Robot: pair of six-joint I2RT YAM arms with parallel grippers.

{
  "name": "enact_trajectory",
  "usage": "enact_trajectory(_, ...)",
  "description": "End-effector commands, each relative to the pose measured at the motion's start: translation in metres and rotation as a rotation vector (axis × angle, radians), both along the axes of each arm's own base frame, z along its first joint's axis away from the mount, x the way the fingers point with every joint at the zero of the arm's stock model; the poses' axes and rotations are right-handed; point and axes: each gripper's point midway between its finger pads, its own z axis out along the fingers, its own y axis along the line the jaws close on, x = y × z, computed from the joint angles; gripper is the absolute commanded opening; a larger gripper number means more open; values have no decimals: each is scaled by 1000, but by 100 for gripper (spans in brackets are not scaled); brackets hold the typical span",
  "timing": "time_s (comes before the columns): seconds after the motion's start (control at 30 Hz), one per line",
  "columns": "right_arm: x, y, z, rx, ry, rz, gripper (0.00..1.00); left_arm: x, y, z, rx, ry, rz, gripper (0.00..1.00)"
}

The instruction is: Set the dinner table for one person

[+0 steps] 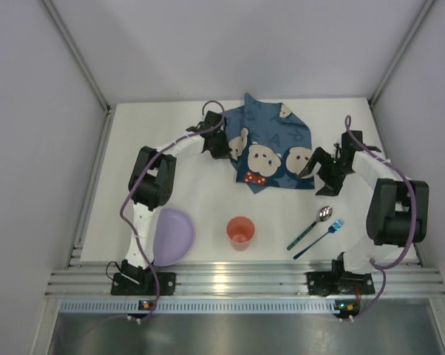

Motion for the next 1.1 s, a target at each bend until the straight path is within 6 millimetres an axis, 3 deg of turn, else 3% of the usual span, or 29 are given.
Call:
enact_trajectory(0.0, 32, 10, -2, 13, -44, 19, 100, -7, 0, 18, 6, -28, -45, 0)
enact_trajectory(0.23, 65, 3, -14, -13, -21, -12, 100, -11, 1, 32, 10, -53, -94, 0)
enact_trajectory(0.37, 76, -13, -23, -104, 1, -45, 100, -13, 1, 35, 6, -47, -113, 0)
enact_trajectory(0.6, 67, -32, -44, -216, 78, -77, 100, -13, 7, 34, 6, -38, -134, 0)
enact_trajectory(0.77, 68, -20, -50, -184, 84, -48, 100, -11, 7, 30, 0, -30, -140, 0)
enact_trajectory(0.83, 70, -10, -48, -173, 70, -31, 94, -9, 6, 29, -1, -31, -142, 0)
enact_trajectory(0.9, 74, -4, -45, -158, 56, -28, 80, -8, 6, 28, 0, -28, -142, 0)
enact_trajectory(0.97, 73, 16, -42, -142, 47, 11, 66, -7, 6, 27, -1, -25, -140, 0)
enact_trajectory(1.03, 73, 24, -39, -133, 39, 27, 59, -5, 4, 30, -7, -30, -137, 0)
enact_trajectory(1.07, 72, 26, -40, -134, 41, 30, 49, -5, 5, 29, -8, -28, -135, 0)
